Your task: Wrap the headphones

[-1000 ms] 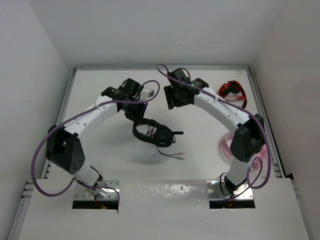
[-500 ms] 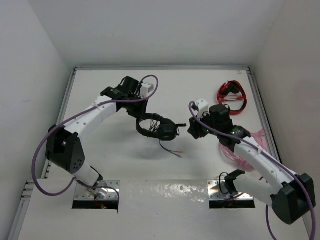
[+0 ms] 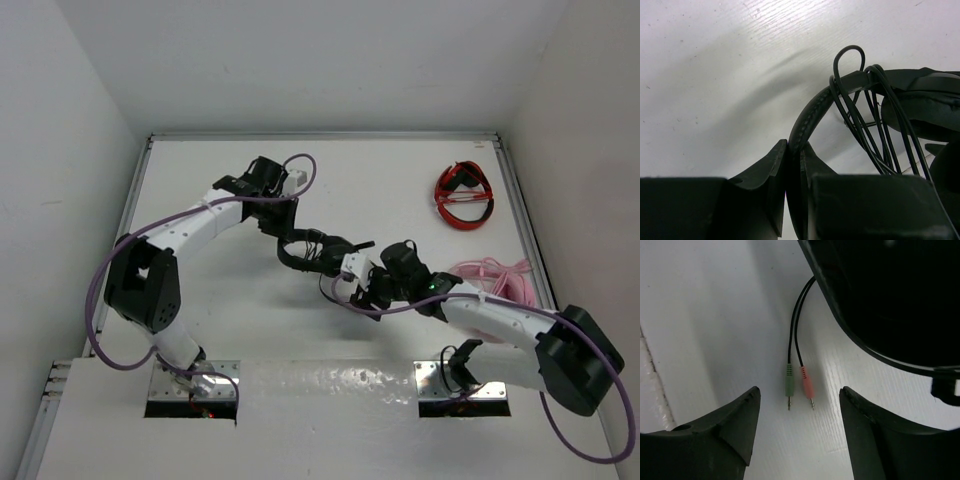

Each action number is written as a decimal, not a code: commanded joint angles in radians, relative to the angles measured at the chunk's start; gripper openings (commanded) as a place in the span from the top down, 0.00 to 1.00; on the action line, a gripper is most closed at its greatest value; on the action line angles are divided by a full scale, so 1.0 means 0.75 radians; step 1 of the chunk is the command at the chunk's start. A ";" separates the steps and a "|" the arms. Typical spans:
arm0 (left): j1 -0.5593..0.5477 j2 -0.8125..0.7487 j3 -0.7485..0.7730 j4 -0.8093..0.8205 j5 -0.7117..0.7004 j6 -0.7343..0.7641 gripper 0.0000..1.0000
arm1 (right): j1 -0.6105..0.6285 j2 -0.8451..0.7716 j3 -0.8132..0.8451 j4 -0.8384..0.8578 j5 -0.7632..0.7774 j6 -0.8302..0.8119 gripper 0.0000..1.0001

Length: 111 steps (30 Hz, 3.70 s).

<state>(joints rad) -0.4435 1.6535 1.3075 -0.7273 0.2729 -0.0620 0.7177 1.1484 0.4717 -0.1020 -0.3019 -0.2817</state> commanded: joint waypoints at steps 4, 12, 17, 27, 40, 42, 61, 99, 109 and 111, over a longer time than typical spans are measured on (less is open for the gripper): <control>0.025 -0.004 0.014 0.094 0.014 -0.056 1.00 | 0.029 0.188 -0.005 0.224 -0.015 -0.031 0.36; 0.025 0.000 0.007 0.102 -0.006 -0.054 1.00 | 0.074 0.322 0.032 0.153 0.073 -0.040 0.50; 0.031 0.000 -0.001 0.111 -0.002 -0.063 1.00 | 0.158 0.393 0.075 0.152 0.337 0.034 0.61; 0.051 -0.026 -0.033 0.107 -0.014 -0.036 1.00 | 0.162 0.461 0.193 -0.027 0.468 0.089 1.00; 0.060 0.025 -0.029 0.172 -0.022 0.007 1.00 | 0.115 0.058 0.160 0.146 0.185 0.145 0.30; 0.066 0.051 -0.021 0.172 -0.024 0.005 1.00 | 0.021 0.054 0.212 0.071 0.054 0.102 0.30; 0.168 0.201 0.020 0.197 0.111 -0.079 1.00 | -0.090 0.579 0.514 -0.349 -0.078 -0.332 0.45; 0.192 0.243 0.036 0.242 0.143 -0.028 1.00 | -0.272 0.403 0.449 -0.099 -0.381 0.002 0.26; 0.209 0.321 0.065 0.246 0.213 -0.056 1.00 | -0.298 0.647 0.592 -0.363 -0.409 -0.371 0.19; 0.215 0.331 0.075 0.246 0.219 -0.063 1.00 | -0.302 0.690 0.596 -0.357 -0.405 -0.361 0.18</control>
<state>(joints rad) -0.3012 1.9068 1.3067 -0.5865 0.3656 -0.0875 0.4984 1.6421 0.8776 -0.3424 -0.5587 -0.4873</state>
